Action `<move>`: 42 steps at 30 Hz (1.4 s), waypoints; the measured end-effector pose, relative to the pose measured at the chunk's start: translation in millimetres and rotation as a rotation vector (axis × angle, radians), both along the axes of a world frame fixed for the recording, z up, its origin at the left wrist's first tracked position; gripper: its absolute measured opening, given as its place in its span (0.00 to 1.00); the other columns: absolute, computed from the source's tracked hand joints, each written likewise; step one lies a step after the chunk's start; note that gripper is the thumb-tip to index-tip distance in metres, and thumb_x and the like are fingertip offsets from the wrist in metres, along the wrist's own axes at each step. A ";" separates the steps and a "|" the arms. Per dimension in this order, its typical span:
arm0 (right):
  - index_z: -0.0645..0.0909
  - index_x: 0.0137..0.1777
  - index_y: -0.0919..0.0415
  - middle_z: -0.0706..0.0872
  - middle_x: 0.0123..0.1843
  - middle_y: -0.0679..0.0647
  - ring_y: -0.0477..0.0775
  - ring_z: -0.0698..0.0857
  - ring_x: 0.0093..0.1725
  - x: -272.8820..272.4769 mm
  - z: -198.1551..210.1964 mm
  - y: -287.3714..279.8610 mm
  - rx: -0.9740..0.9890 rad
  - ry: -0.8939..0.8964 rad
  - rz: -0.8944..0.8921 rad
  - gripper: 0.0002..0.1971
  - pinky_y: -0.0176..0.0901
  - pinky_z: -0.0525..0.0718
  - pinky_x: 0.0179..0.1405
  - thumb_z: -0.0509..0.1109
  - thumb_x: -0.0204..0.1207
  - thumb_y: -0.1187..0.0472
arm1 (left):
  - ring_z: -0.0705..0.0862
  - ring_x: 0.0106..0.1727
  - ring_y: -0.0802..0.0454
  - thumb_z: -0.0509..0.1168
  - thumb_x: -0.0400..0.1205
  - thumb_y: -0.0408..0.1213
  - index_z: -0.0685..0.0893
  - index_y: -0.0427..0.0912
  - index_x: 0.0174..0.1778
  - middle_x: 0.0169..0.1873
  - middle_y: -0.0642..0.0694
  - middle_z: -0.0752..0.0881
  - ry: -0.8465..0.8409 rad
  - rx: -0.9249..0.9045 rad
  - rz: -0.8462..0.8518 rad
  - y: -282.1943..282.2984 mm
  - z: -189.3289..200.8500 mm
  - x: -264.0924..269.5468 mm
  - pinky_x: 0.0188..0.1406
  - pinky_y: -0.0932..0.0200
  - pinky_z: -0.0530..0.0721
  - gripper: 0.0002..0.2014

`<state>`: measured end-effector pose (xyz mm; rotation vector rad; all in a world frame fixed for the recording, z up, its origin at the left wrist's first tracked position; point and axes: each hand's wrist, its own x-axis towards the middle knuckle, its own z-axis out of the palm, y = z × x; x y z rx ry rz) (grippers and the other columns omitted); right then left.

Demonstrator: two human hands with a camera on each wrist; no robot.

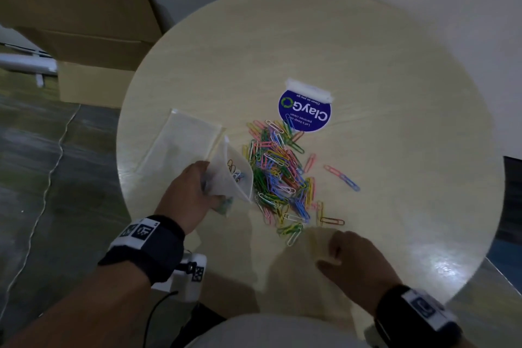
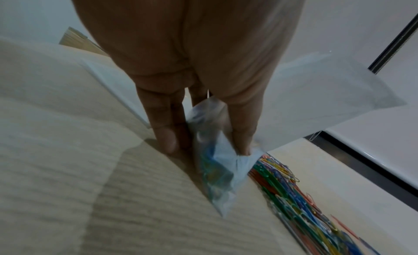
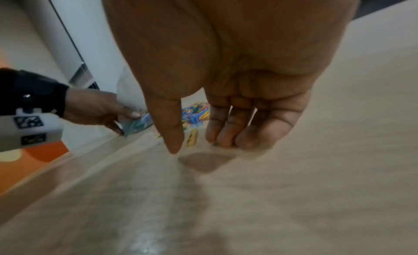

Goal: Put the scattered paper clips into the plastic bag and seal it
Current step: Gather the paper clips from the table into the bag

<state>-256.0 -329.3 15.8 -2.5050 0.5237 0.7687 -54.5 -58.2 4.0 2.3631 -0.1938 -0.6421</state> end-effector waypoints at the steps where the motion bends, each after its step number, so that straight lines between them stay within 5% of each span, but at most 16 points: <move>1: 0.72 0.39 0.50 0.81 0.43 0.50 0.58 0.81 0.48 5.5 -3.3 4.8 -0.014 -0.031 0.044 0.13 0.45 0.71 0.43 0.71 0.67 0.45 | 0.85 0.60 0.47 0.81 0.71 0.39 0.75 0.44 0.73 0.66 0.46 0.83 -0.001 0.008 0.001 -0.1 0.0 -0.8 0.54 0.55 0.82 0.34; 8: 0.81 0.43 0.58 0.82 0.43 0.59 0.66 0.80 0.45 82.8 -23.8 11.7 -0.058 -0.360 0.128 0.03 0.54 0.77 0.44 0.68 0.72 0.61 | 0.86 0.56 0.47 0.82 0.69 0.37 0.77 0.45 0.68 0.60 0.47 0.85 0.004 -0.003 0.041 -2.0 4.4 -4.2 0.51 0.56 0.82 0.32; 11: 0.85 0.46 0.55 0.84 0.45 0.58 0.66 0.81 0.48 94.4 -17.6 -14.2 -0.059 -0.554 -0.053 0.06 0.53 0.78 0.49 0.69 0.70 0.60 | 0.86 0.56 0.48 0.82 0.68 0.38 0.77 0.45 0.68 0.60 0.48 0.85 0.007 0.006 0.044 -1.1 4.4 -5.1 0.49 0.57 0.80 0.33; 14: 0.79 0.64 0.58 0.81 0.61 0.63 0.69 0.76 0.60 92.8 -29.0 -46.4 -0.222 -0.387 -0.357 0.24 0.56 0.71 0.61 0.65 0.75 0.42 | 0.86 0.56 0.47 0.83 0.68 0.40 0.76 0.45 0.70 0.62 0.47 0.85 0.000 0.022 0.040 0.7 1.6 -5.4 0.49 0.57 0.80 0.35; 17: 0.78 0.63 0.51 0.78 0.63 0.59 0.67 0.72 0.59 100.3 -43.1 -38.0 -0.306 -0.143 -0.277 0.41 0.53 0.68 0.56 0.44 0.69 0.21 | 0.86 0.57 0.46 0.82 0.68 0.42 0.76 0.44 0.70 0.62 0.46 0.84 -0.019 0.037 0.045 0.5 -0.5 -6.1 0.50 0.55 0.81 0.35; 19: 0.78 0.62 0.48 0.78 0.60 0.57 0.65 0.73 0.58 105.9 -38.5 -10.7 -0.286 -0.185 -0.201 0.42 0.52 0.68 0.54 0.45 0.64 0.18 | 0.86 0.57 0.46 0.81 0.69 0.41 0.76 0.46 0.69 0.61 0.46 0.84 -0.025 0.028 0.042 -0.9 0.6 -7.1 0.53 0.51 0.84 0.33; 23: 0.74 0.64 0.52 0.77 0.57 0.57 0.64 0.74 0.54 107.2 -24.1 28.1 -0.256 -0.276 -0.065 0.36 0.54 0.73 0.56 0.68 0.61 0.31 | 0.86 0.57 0.46 0.80 0.71 0.40 0.77 0.49 0.68 0.61 0.47 0.84 -0.017 0.010 0.036 -4.6 3.8 -9.8 0.55 0.46 0.85 0.30; 28: 0.78 0.68 0.58 0.78 0.56 0.62 0.69 0.77 0.53 105.9 -23.8 19.5 -0.131 -0.319 -0.028 0.24 0.55 0.77 0.56 0.70 0.70 0.58 | 0.85 0.61 0.44 0.79 0.73 0.38 0.74 0.46 0.73 0.65 0.46 0.82 -0.006 -0.007 0.049 -9.1 7.1 -13.3 0.56 0.51 0.83 0.32; 32: 0.82 0.61 0.59 0.81 0.51 0.62 0.69 0.81 0.52 108.3 -14.9 10.6 -0.070 -0.299 -0.026 0.16 0.53 0.78 0.49 0.69 0.74 0.61 | 0.83 0.65 0.42 0.77 0.76 0.40 0.71 0.46 0.77 0.71 0.43 0.79 0.012 0.001 0.035 -10.9 11.3 -14.9 0.61 0.43 0.83 0.34; 42: 0.86 0.48 0.58 0.89 0.47 0.60 0.65 0.85 0.47 112.9 17.0 -9.2 0.005 -0.277 -0.146 0.07 0.46 0.77 0.41 0.72 0.71 0.60 | 0.82 0.66 0.39 0.77 0.76 0.38 0.72 0.41 0.77 0.70 0.41 0.78 0.006 0.027 0.031 -14.4 19.3 -14.7 0.61 0.45 0.82 0.33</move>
